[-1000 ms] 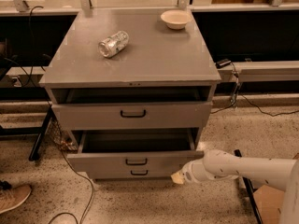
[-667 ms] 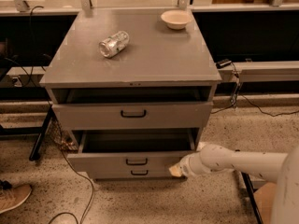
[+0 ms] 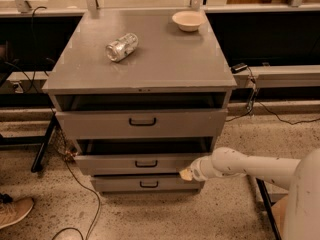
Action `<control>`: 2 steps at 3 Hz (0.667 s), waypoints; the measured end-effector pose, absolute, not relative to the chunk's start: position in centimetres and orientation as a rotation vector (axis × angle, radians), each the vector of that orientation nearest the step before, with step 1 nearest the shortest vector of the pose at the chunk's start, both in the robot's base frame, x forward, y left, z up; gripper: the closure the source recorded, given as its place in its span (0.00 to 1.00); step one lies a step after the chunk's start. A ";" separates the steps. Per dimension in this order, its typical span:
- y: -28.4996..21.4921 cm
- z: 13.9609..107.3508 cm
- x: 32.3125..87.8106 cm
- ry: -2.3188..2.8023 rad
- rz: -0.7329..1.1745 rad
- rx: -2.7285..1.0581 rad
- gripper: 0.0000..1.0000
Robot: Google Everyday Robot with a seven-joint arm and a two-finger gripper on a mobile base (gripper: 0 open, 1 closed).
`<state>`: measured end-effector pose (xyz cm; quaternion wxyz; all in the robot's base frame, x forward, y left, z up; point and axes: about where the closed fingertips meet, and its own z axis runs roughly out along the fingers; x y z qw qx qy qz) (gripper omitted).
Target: Close middle drawer
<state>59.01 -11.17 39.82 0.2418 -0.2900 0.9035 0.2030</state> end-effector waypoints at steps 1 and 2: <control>-10.5 40.4 61.6 2.429 0.558 -0.797 1.00; -10.0 40.9 63.6 2.390 0.565 -0.796 1.00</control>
Offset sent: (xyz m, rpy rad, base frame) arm 0.1209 0.0235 0.0295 0.0943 -0.1728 0.0121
